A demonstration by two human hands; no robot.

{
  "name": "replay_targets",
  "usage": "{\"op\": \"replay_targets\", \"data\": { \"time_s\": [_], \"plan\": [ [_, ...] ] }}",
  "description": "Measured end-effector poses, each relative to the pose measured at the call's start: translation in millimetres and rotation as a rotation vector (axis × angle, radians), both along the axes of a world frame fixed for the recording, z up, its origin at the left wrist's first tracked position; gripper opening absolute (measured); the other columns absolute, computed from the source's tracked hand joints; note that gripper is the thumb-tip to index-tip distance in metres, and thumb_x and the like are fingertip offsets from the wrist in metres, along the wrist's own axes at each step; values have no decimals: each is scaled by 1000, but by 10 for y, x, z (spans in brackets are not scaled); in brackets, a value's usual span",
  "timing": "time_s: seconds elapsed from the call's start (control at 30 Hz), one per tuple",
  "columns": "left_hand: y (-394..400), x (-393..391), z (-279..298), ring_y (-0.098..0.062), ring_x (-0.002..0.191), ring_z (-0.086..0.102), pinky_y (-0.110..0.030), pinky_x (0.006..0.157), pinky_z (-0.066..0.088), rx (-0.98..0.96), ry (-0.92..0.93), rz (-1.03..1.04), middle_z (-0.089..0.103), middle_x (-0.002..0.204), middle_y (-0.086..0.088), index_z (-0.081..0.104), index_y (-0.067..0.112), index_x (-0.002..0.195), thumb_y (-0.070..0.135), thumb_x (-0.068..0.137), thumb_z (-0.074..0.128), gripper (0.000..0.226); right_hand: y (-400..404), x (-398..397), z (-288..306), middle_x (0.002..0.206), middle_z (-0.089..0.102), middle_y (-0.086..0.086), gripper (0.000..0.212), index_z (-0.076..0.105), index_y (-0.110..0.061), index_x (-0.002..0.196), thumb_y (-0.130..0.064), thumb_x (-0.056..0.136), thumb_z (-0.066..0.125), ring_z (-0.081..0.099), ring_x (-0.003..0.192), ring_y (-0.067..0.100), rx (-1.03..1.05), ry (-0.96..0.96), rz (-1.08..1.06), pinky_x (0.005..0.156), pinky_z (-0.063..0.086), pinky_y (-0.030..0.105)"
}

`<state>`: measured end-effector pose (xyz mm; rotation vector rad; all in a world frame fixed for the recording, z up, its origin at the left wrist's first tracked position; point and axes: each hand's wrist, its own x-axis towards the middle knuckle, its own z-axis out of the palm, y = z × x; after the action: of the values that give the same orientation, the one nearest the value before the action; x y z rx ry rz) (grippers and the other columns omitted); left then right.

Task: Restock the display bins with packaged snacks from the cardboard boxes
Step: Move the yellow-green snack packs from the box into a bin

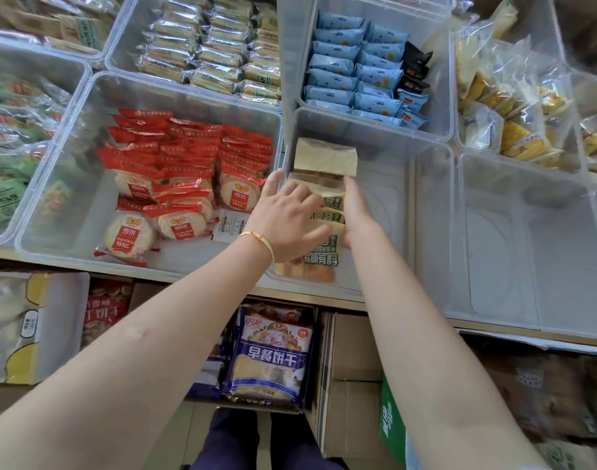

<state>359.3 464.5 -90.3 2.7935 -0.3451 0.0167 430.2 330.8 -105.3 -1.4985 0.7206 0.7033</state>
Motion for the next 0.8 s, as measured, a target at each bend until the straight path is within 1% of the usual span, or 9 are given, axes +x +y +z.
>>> {"op": "replay_targets", "data": {
  "time_s": [0.13, 0.2, 0.27, 0.33, 0.4, 0.47, 0.57, 0.63, 0.8],
  "plan": [
    [-6, -6, -2, -24, 114, 52, -51, 119, 6, 9, 2, 6, 63, 107, -1, 61, 20, 119, 57, 91, 24, 59, -107, -119, -5, 111, 74, 13, 61, 69, -12, 116, -61, 97, 37, 70, 96, 32, 23, 31, -76, 90, 55, 49],
    [-14, -3, 9, -25, 114, 52, -51, 119, 7, 18, 11, -2, 62, 108, -1, 60, 20, 120, 57, 92, 24, 58, -163, -217, 76, 113, 71, 10, 58, 62, -14, 124, -59, 98, 37, 68, 97, 28, -20, 12, -103, 83, 58, 42],
    [-12, -18, 20, -26, 112, 52, -53, 118, 12, 4, 1, -10, 62, 109, -2, 59, 19, 121, 56, 91, 28, 57, -214, -349, 231, 121, 62, 2, 50, 56, -17, 132, -51, 100, 41, 60, 106, 23, -149, -91, -116, 78, 47, 33],
    [5, -67, 41, -29, 110, 52, -53, 115, 22, -35, -51, 14, 62, 110, -4, 59, 17, 122, 53, 91, 34, 54, -307, -531, 440, 123, 60, 3, 34, 58, -17, 126, -38, 101, 47, 57, 117, 24, -249, -241, -115, 84, 41, 34],
    [-37, -157, 128, -30, 108, 53, -51, 109, 30, -82, -110, 80, 62, 111, -5, 60, 15, 119, 48, 91, 39, 49, -443, -788, 761, 110, 66, 5, 16, 63, -18, 106, -23, 100, 49, 65, 109, 26, -229, -381, -109, 86, 47, 36],
    [-191, -300, 305, -31, 102, 54, -46, 101, 35, -150, -143, 128, 62, 107, -6, 64, 14, 111, 43, 88, 42, 43, -615, -1099, 1092, 95, 70, 9, 22, 65, -15, 96, -14, 102, 44, 71, 90, 26, -175, -483, -92, 80, 53, 34],
    [-590, -629, 678, -28, 82, 60, -37, 77, 45, -337, -117, 81, 65, 92, -4, 68, 15, 97, 34, 89, 49, 28, -905, -1576, 1448, 78, 71, 7, 27, 67, -11, 92, -10, 103, 42, 70, 73, 25, -159, -555, -114, 68, 54, 32],
    [-885, -868, 902, -22, 74, 59, -32, 66, 47, -408, -15, 41, 63, 83, 3, 69, 17, 94, 29, 93, 54, 19, -1115, -1847, 1548, 75, 70, 6, 28, 67, -12, 90, -9, 102, 43, 68, 69, 22, -200, -567, -148, 65, 53, 30],
    [-1639, -1413, 1192, -20, 70, 61, -33, 63, 49, -418, 26, -80, 66, 76, 6, 69, 20, 84, 32, 91, 50, 23, -1739, -2411, 1683, 77, 70, 7, 25, 68, -12, 89, -10, 100, 45, 68, 67, 16, -268, -550, -222, 65, 54, 30]
  ]
}}
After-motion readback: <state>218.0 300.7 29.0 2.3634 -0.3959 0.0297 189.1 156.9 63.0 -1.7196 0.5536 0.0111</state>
